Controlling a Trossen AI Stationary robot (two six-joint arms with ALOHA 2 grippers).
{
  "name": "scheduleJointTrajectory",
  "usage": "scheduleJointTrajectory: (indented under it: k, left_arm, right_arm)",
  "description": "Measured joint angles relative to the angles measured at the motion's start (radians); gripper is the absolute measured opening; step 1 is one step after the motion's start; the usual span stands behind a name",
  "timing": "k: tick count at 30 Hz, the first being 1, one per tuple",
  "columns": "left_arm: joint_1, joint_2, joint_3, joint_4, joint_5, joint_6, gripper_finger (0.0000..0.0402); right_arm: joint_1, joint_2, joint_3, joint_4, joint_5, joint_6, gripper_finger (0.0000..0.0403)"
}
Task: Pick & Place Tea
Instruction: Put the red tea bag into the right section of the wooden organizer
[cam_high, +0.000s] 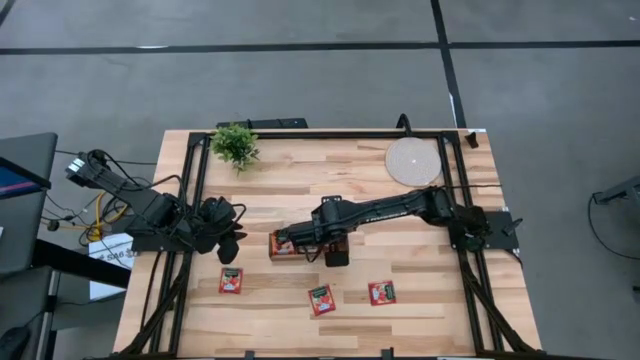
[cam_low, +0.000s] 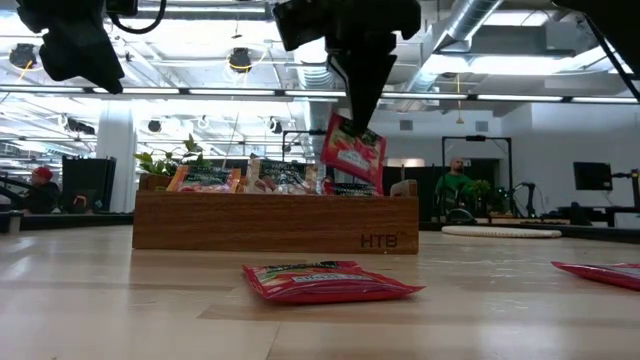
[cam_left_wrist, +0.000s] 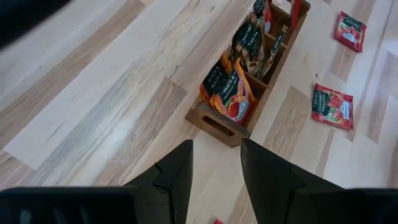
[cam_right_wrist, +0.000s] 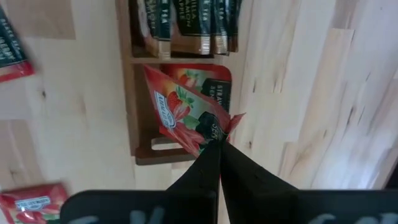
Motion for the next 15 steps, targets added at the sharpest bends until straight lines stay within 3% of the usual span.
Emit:
scheduleJointTrajectory:
  k: [15]
  left_arm:
    - [0.0,0.0,0.0,0.005,0.0,0.0,0.0126]
  right_arm:
    - [-0.046,0.016,-0.001,0.0,-0.002,-0.043,0.0]
